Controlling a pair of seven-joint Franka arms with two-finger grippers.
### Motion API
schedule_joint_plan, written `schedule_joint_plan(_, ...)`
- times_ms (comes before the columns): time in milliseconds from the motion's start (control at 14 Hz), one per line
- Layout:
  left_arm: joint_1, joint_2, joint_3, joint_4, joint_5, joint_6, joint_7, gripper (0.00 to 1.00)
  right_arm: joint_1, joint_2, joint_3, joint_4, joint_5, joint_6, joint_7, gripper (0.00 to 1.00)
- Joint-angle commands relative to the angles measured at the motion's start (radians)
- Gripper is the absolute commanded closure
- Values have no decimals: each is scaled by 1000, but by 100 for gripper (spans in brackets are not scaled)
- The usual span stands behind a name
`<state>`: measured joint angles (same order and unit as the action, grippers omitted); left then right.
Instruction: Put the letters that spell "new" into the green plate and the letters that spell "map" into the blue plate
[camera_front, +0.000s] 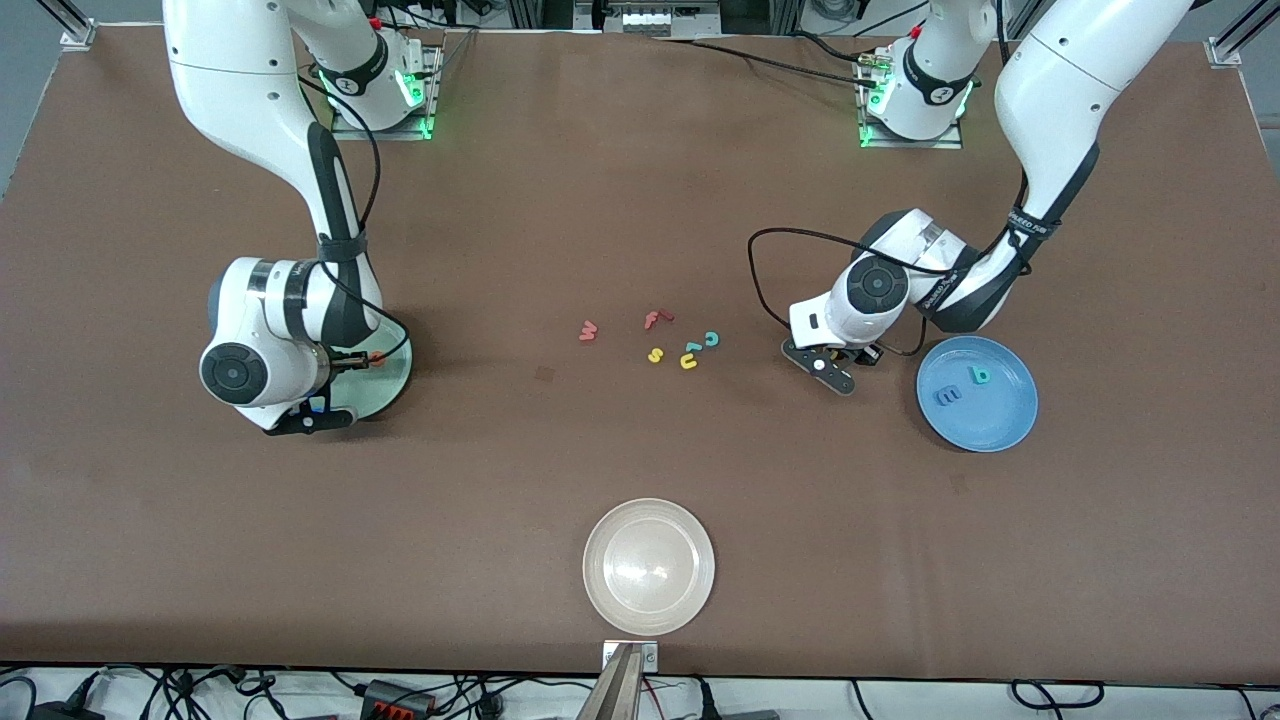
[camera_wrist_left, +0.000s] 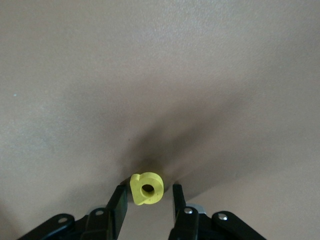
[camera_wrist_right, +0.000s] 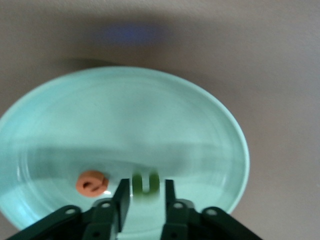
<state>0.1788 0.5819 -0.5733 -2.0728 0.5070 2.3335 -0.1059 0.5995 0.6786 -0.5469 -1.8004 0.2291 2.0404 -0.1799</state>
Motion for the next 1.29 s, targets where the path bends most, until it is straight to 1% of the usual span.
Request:
schedule_joint_plan(0,4,9,3,0,21,26,17,66,17,-31,-4,24,19,-11,-3,0)
schedule_joint_plan(72,5,4,3,2,21,29,20,75,32,-62,-5,38,21,-35,-3,0)
schedule_joint_plan(143,8,-4,3,5,21,20,26,80,49,-74,-5,71,21,-86,11,0)
schedule_joint_plan(215,24,-19,1,10,21,3,34,82,68,-77,-1,114,22,-126,43,0)
schedule_joint_plan(287,36,-40,0,14,21,-19,40,82,92,-77,4,127,28,-118,45,0)
schedule_joint_plan(358,48,-69,0,35,21,-58,58,82,123,-76,13,131,71,-96,36,0)
schedule_joint_plan(430,71,-91,-2,69,19,-125,80,82,152,-70,28,131,116,-53,31,0)
schedule_joint_plan(502,114,-103,-10,119,19,-199,109,82,198,-68,57,130,136,-7,45,0)
schedule_joint_plan(573,146,-103,-14,173,19,-259,156,82,244,-65,67,130,137,33,57,0)
schedule_joint_plan(717,177,-96,-1,261,19,-386,254,81,327,-45,74,130,157,116,193,0)
schedule_joint_plan(788,204,-93,1,273,19,-407,279,81,370,-31,74,130,162,136,295,0)
schedule_joint_plan(932,269,-56,3,272,21,-393,291,81,434,-4,74,128,164,162,515,1)
schedule_joint_plan(1003,309,-25,1,273,31,-361,301,81,457,10,74,130,164,164,618,4)
schedule_joint_plan(1075,324,1,1,272,68,-311,326,80,468,15,82,128,165,167,696,8)
schedule_joint_plan(1147,326,18,1,273,88,-281,331,79,471,27,100,127,176,176,753,9)
schedule_joint_plan(1218,324,22,1,273,90,-273,331,76,473,39,114,122,194,191,790,13)
